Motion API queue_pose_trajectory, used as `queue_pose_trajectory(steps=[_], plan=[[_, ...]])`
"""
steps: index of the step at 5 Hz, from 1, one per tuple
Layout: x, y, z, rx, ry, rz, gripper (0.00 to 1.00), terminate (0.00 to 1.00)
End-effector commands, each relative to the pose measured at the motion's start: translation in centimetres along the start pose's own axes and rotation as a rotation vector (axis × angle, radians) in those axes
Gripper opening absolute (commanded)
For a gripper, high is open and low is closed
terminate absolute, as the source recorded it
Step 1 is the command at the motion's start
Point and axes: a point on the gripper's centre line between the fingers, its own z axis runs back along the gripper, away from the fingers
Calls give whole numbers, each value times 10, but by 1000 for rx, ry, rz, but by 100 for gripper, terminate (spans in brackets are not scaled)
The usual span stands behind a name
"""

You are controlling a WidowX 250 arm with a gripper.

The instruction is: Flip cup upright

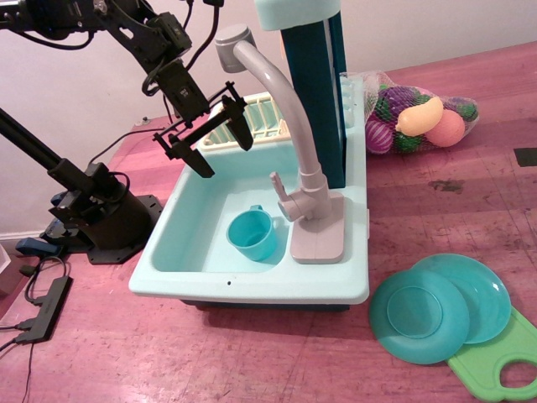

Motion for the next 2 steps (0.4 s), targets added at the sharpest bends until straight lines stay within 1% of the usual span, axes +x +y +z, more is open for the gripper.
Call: queue_pose_trajectory(steps=[1,2], plan=[[5,6,12,36,-27,-7,100,0],[5,6,12,36,-27,-7,100,100]])
